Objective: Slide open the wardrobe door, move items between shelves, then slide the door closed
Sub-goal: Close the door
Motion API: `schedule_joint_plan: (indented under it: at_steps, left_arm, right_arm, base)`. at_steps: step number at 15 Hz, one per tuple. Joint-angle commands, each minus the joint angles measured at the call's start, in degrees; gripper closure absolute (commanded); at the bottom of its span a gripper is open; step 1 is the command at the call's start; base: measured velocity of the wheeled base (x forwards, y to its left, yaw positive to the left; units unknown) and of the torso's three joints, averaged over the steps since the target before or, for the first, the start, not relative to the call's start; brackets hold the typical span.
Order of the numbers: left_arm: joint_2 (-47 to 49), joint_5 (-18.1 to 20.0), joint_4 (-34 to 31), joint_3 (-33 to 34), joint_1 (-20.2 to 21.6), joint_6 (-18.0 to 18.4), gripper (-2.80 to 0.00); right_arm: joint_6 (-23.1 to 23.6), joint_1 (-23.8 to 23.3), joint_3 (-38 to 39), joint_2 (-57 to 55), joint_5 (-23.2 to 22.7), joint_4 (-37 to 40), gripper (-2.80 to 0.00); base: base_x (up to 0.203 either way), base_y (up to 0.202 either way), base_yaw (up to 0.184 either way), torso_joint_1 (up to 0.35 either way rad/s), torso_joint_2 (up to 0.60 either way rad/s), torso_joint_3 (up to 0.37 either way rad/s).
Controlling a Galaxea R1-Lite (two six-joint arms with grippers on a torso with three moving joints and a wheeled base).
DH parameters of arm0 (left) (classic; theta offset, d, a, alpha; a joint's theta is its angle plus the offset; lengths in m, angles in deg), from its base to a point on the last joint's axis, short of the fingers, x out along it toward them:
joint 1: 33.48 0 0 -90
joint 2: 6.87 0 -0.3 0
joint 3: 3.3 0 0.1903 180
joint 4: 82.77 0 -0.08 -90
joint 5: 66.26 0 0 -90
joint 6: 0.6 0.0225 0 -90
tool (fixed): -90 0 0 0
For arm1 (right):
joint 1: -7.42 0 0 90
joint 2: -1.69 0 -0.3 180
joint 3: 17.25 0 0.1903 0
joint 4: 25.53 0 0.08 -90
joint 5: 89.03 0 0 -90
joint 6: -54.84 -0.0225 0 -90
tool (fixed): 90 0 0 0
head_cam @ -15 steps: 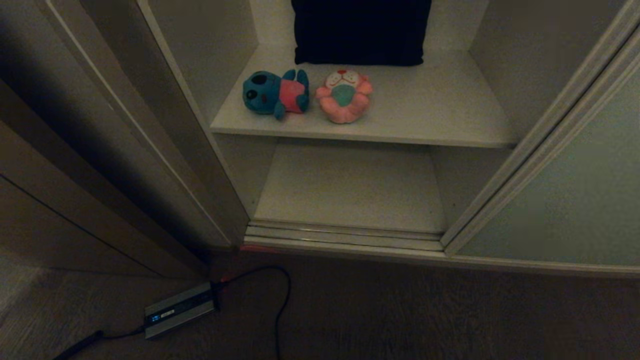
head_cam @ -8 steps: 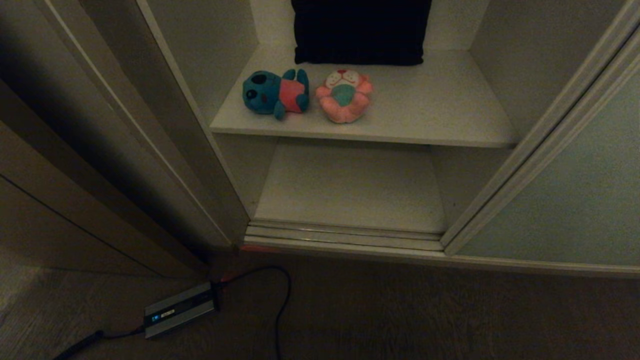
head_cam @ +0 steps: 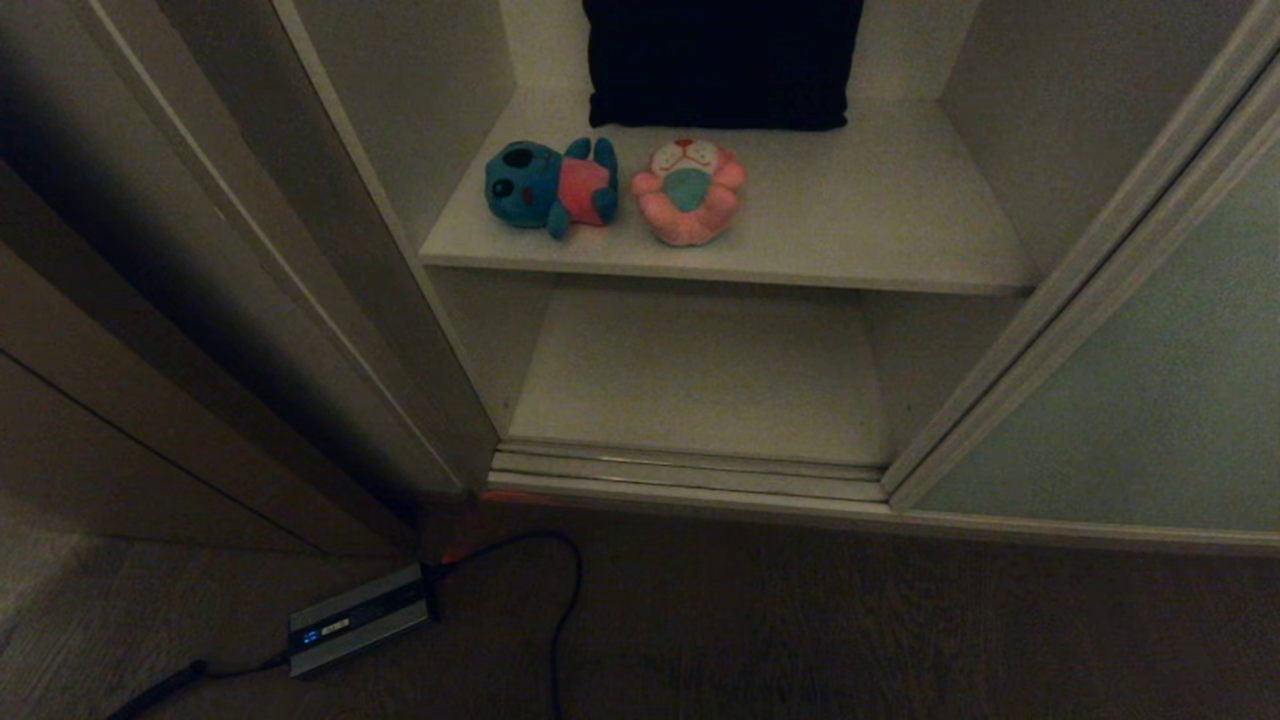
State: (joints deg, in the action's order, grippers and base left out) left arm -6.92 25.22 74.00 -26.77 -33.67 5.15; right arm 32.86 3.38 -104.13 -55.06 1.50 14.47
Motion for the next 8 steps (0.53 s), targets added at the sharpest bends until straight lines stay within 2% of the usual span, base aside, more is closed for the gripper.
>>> schedule_joint_plan:
  at_steps: [1, 3, 4, 6, 8]
  left_arm:
    - [0.1, 0.0, 0.0, 0.0, 0.0, 0.0, 0.0]
    - [0.1, 0.0, 0.0, 0.0, 0.0, 0.0, 0.0]
    - [0.1, 0.0, 0.0, 0.0, 0.0, 0.0, 0.0]
    - [0.1, 0.0, 0.0, 0.0, 0.0, 0.0, 0.0]
    - [0.1, 0.0, 0.0, 0.0, 0.0, 0.0, 0.0]
  right_arm:
    - [-0.2, -7.3, -0.6, -5.7, -8.6, -3.2, 0.0]
    - [-0.2, -14.8, -1.6, -9.6, -17.9, -6.7, 0.0]
    - [-0.3, -16.9, -2.7, -11.9, -21.4, -7.6, 0.0]
    - [-0.3, -17.6, -4.3, -15.0, -23.4, -8.3, 0.0]
    - [-0.5, -15.6, -5.4, -17.2, -24.0, -8.3, 0.0]
  base:
    - [0.0, 0.0, 0.0, 0.0, 0.0, 0.0]
    - [0.0, 0.0, 0.0, 0.0, 0.0, 0.0]
    - [0.0, 0.0, 0.0, 0.0, 0.0, 0.0]
    - [0.0, 0.0, 0.0, 0.0, 0.0, 0.0]
    - [0.0, 0.0, 0.0, 0.0, 0.0, 0.0]
